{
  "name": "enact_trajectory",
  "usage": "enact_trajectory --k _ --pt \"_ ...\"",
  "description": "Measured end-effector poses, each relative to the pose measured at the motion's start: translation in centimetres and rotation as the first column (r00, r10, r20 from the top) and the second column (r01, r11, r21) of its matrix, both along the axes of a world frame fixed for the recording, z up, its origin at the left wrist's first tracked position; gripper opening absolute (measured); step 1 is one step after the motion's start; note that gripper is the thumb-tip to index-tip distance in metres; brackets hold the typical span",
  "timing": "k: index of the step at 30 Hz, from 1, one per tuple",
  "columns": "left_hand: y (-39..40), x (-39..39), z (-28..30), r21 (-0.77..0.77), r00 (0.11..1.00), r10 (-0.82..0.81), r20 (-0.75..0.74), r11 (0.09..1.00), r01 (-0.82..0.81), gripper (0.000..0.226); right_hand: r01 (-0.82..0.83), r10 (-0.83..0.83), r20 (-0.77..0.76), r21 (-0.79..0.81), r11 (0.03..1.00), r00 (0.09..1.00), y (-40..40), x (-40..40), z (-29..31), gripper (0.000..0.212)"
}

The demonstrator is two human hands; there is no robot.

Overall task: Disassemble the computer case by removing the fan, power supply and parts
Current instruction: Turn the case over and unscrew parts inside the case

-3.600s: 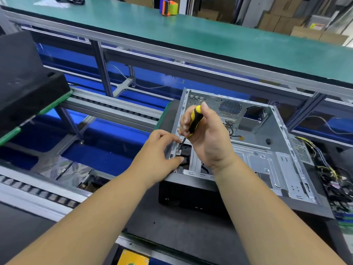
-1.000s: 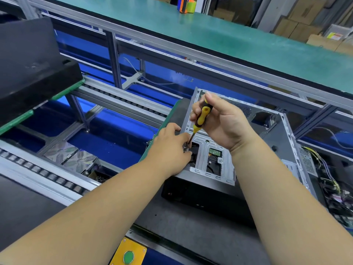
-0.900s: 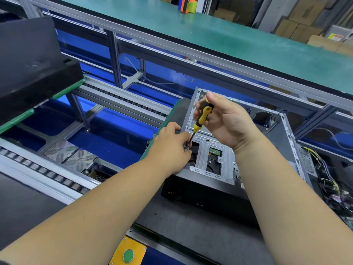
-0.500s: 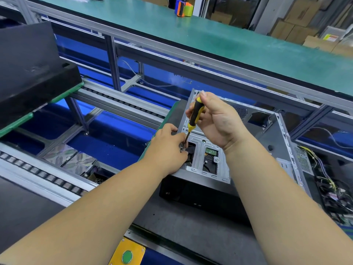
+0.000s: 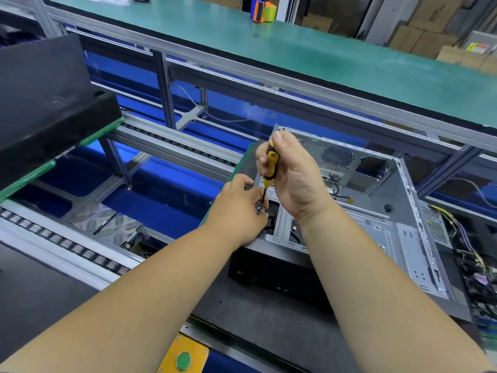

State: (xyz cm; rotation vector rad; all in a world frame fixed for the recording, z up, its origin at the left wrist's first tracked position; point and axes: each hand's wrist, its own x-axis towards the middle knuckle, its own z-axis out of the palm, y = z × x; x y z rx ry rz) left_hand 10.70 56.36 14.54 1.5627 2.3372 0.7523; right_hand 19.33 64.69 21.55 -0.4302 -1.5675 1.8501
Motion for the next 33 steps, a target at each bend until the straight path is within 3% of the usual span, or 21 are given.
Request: enact_trajectory --k 8,16,23,33 --pt "0.1 0.0 0.0 -0.001 1.000 -0.009 -0.001 1.000 0.009 0.023 0.066 -0.065 0.031 -0.048 0.997 0.997 0.7 0.5 0.2 0.034" --pt "0.2 0.0 -0.2 0.004 1.000 -0.006 -0.015 1.000 0.006 0.026 0.069 -0.085 -0.078 -0.190 0.979 0.993 0.1 -0.5 0.2 0.049" --pt "0.2 -0.1 -0.3 0.011 1.000 -0.004 -0.007 1.000 0.004 0.024 0.075 -0.078 -0.037 -0.081 0.994 0.996 0.4 0.3 0.0 0.025" --pt "0.2 -0.1 -0.4 0.015 1.000 0.002 -0.001 1.000 -0.002 0.026 0.101 -0.106 -0.020 -0.177 0.979 0.994 0.3 -0.1 0.5 0.049"
